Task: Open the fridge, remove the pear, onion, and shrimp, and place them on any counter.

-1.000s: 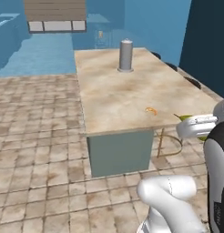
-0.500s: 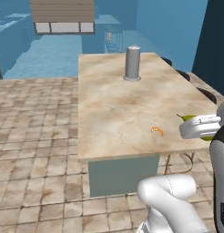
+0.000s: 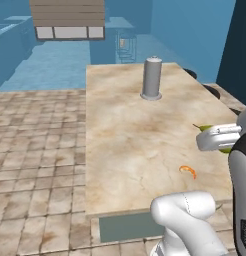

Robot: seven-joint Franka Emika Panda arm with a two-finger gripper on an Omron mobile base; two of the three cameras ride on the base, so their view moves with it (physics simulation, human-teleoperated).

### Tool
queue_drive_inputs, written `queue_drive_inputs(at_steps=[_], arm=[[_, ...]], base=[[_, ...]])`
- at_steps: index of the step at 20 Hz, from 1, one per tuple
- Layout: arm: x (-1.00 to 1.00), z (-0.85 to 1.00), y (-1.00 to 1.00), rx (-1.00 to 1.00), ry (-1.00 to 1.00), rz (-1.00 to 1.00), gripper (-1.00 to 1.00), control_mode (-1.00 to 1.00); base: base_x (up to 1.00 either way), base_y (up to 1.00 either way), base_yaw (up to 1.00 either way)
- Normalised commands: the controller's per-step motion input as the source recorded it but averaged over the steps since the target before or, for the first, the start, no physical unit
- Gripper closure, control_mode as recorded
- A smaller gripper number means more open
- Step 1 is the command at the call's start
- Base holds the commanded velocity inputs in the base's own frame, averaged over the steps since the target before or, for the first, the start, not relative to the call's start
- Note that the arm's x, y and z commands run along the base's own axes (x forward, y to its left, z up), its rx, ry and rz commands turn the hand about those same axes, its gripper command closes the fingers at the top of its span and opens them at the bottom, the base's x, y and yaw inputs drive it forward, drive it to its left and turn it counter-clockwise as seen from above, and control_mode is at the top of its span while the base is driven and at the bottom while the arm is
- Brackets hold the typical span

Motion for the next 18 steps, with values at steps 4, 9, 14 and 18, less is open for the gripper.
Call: queue_drive_inputs(at_steps=[4,9,14,18], arm=[[0.0,0.0,0.0,0.0,0.0,0.0,1.0,1.0],[0.0,0.0,0.0,0.0,0.0,0.0,1.0,1.0],[0.0,0.0,0.0,0.0,0.0,0.0,1.0,1.0],[0.18,-0.04,-0.03,0.01,0.01,0.0,1.0,-1.0]], base=[[0.07,0.0,-0.01],[0.0,0.0,0.0],[0.0,0.0,0.0],[0.05,-0.01,0.0]])
